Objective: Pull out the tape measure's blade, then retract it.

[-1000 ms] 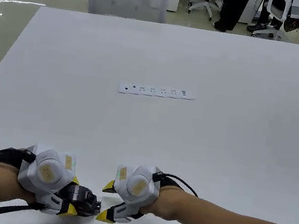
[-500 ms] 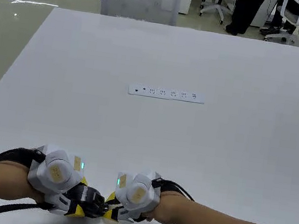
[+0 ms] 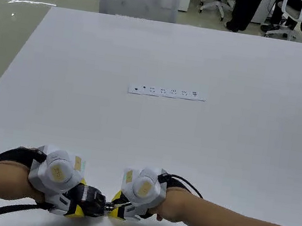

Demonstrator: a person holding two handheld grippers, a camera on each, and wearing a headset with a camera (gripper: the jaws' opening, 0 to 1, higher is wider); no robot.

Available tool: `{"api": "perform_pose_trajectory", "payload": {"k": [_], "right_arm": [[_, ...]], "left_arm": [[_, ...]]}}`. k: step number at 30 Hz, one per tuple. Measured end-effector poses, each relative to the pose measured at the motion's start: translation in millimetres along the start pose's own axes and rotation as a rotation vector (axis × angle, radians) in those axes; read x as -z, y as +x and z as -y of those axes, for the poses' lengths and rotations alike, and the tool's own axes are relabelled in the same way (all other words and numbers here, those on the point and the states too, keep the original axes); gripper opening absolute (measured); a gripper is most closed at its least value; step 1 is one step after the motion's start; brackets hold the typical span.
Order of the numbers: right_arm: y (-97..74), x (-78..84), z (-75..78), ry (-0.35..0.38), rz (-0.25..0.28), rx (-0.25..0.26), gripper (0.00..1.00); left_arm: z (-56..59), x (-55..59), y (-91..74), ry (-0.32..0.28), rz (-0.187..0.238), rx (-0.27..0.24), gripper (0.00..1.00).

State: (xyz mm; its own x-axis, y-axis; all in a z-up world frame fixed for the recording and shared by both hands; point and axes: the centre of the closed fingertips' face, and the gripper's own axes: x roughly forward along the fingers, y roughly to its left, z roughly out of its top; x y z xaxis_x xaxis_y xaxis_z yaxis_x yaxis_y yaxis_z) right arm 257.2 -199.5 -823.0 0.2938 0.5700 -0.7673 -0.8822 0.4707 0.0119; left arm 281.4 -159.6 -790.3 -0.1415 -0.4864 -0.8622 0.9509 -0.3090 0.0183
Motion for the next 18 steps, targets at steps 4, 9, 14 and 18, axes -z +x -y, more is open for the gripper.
{"api": "perform_pose_trajectory", "payload": {"k": [4,9,14,18], "right_arm": [[2.2,-0.9,-0.1,-0.008,-0.001,0.006,0.13],[2.2,-3.1,-0.7,-0.029,-0.017,0.002,0.14],[3.1,-2.2,0.9,-0.024,-0.020,-0.001,0.14],[3.5,-2.6,0.6,-0.026,-0.019,-0.001,0.15]], "left_arm": [[0.2,-0.4,-0.4,-0.003,0.013,0.003,0.33],[-0.7,-0.4,-0.1,0.003,0.010,-0.002,0.33],[-1.4,-0.2,0.0,-0.002,0.007,0.002,0.33],[-1.6,-0.2,0.2,-0.004,0.006,0.003,0.33]]}}
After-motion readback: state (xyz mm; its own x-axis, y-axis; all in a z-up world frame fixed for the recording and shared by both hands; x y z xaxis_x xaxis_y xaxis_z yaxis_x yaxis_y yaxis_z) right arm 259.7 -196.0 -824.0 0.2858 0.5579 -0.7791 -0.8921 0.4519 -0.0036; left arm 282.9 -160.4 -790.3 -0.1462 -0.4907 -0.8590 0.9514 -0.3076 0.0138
